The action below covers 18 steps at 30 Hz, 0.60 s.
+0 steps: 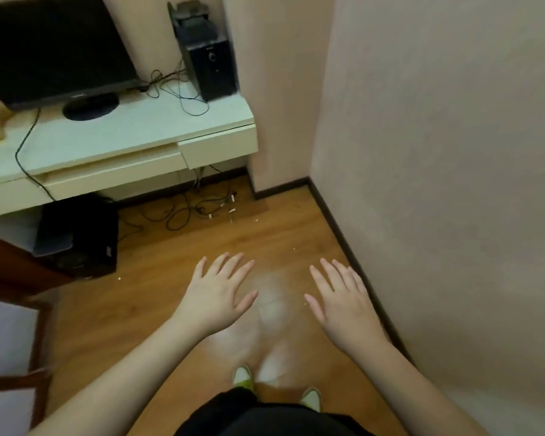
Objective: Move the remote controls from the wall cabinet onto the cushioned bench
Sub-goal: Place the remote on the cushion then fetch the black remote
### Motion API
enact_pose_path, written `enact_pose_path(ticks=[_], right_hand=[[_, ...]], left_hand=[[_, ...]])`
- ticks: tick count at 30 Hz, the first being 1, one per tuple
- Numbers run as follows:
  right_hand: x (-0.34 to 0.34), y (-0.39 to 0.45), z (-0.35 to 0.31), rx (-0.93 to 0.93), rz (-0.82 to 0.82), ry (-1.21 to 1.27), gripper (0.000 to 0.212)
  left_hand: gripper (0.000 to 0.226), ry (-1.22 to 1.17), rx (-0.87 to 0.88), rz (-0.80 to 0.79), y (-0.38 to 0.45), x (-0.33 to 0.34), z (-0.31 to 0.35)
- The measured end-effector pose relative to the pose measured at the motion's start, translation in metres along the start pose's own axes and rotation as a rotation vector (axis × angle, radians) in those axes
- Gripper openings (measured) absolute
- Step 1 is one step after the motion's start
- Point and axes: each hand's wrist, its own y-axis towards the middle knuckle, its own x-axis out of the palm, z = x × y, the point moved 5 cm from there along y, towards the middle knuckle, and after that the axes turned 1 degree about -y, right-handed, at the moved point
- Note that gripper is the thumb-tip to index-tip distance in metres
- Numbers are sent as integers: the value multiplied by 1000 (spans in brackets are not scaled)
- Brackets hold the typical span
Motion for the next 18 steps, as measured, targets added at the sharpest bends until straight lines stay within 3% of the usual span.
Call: enact_pose_path(ticks=[6,18], right_hand=[[-1,65,-72,-163,-37,-35,59],[-22,191,-215,-274,30,-93,63]], left_hand=[[67,-81,-274,67,-14,5,-72],[67,-107,-338,196,-10,-29,-230]])
